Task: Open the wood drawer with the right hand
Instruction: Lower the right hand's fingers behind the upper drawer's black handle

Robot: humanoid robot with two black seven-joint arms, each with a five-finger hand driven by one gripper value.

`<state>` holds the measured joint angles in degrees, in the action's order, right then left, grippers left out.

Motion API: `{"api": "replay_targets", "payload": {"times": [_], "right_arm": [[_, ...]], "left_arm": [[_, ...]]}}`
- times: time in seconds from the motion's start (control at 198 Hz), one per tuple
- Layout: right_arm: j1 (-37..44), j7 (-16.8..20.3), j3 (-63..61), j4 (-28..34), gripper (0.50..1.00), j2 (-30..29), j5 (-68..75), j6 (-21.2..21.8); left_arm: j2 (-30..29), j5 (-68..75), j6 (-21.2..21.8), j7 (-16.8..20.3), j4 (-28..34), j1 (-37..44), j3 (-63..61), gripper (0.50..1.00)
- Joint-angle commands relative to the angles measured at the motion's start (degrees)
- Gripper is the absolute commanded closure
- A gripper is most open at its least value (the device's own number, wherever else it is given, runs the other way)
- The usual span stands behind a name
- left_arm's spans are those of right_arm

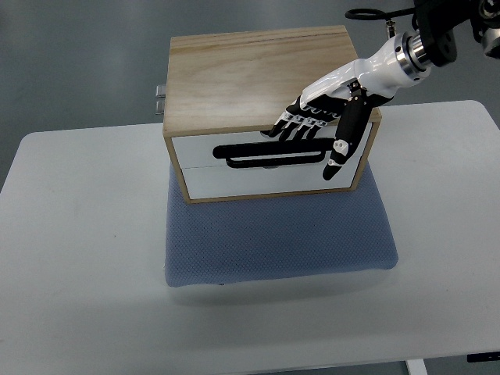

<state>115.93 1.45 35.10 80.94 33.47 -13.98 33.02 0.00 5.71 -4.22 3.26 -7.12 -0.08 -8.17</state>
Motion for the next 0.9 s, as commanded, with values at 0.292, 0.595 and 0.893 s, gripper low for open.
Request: {"api": "replay_targets", "payload": {"times": [0.292, 0.595, 0.893], "right_arm": [[-1.15, 1.8, 0.06, 0.01, 0.558, -2.44, 0.09, -4.81], [-2.99, 2.06, -0.03, -0.08, 0.558, -5.08, 0.18, -8.24], [-5.01, 3.64, -0.47, -0.25, 0.558, -6.05, 0.53, -10.96]], "left_arm": [[0.0, 0.01, 0.0, -0.01, 0.0, 0.0, 0.0, 0.5], [0.0, 0.01, 0.0, -0.01, 0.0, 0.0, 0.0, 0.5], [0.0, 0.01, 0.0, -0.01, 0.0, 0.0, 0.0, 0.5]]}}
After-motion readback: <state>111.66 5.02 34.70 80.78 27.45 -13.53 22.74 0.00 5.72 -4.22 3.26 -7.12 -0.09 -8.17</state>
